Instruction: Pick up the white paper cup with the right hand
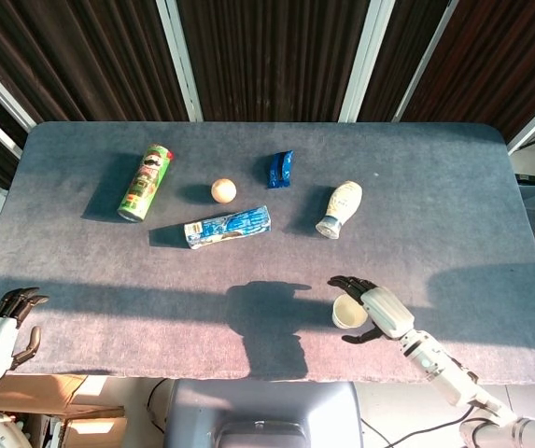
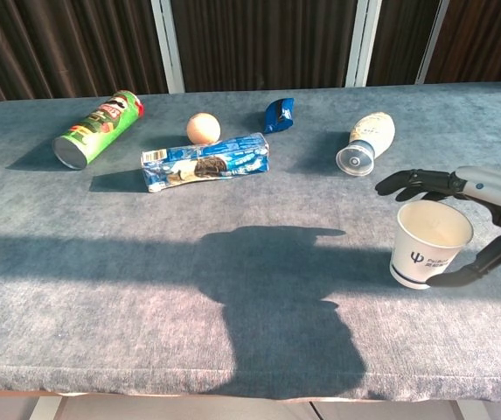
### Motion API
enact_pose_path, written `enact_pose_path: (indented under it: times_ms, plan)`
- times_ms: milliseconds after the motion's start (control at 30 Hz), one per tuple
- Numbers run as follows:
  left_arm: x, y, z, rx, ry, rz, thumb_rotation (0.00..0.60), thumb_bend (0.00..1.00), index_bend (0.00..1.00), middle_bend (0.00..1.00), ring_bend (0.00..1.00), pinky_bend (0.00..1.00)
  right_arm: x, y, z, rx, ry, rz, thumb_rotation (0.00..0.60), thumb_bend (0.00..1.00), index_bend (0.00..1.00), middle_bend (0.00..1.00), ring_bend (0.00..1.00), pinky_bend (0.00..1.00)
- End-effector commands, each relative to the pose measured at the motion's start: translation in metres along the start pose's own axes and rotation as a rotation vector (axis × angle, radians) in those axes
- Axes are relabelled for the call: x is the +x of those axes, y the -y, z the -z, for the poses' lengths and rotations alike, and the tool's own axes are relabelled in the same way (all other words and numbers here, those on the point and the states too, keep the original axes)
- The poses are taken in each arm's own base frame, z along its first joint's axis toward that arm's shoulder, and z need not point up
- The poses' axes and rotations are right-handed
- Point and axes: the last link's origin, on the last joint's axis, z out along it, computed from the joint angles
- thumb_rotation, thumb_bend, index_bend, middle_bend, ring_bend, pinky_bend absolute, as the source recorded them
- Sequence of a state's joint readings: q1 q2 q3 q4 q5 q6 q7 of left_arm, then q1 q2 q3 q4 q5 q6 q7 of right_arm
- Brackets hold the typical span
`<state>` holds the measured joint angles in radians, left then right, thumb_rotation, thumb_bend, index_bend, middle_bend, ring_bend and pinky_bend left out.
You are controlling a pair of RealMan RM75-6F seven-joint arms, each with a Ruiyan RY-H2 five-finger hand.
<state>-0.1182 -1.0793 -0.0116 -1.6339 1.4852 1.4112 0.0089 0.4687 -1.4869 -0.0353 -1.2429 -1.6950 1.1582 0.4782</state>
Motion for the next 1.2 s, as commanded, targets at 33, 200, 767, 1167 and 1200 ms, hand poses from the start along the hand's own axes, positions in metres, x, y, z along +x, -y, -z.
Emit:
enact_pose_path:
  times_ms: [33, 200, 767, 1167, 1200]
  plan:
    - [0.000, 0.000, 0.000, -0.001, 0.000, 0.001, 0.600, 0.55, 0.26, 0.16, 0.13, 0.38, -0.002, 0.000, -0.001, -0.001, -0.006, 0.003, 0.600, 0.16, 0.33, 0.29, 0.26, 0.38]
    - [0.000, 0.000, 0.001, -0.004, 0.002, 0.006, 0.600, 0.55, 0.26, 0.16, 0.13, 0.38, -0.004, -0.002, -0.002, -0.008, -0.017, 0.018, 0.600, 0.34, 0.44, 0.36, 0.35, 0.46]
    - [0.000, 0.001, 0.001, -0.004, 0.004, 0.014, 0.600, 0.55, 0.26, 0.16, 0.13, 0.38, 0.014, 0.001, -0.002, -0.009, -0.142, 0.227, 0.600, 0.55, 0.59, 0.46, 0.47, 0.60]
    - [-0.002, -0.001, 0.001, -0.004, 0.023, 0.006, 0.600, 0.55, 0.26, 0.16, 0.13, 0.38, 0.044, 0.019, 0.006, -0.085, -0.054, 0.993, 0.600, 0.55, 0.57, 0.46, 0.43, 0.58]
    - [-0.002, -0.001, 0.001, -0.003, 0.026, 0.005, 0.600, 0.55, 0.27, 0.16, 0.13, 0.38, 0.044, 0.019, 0.006, -0.098, -0.025, 1.005, 0.600, 0.55, 0.57, 0.46, 0.43, 0.58]
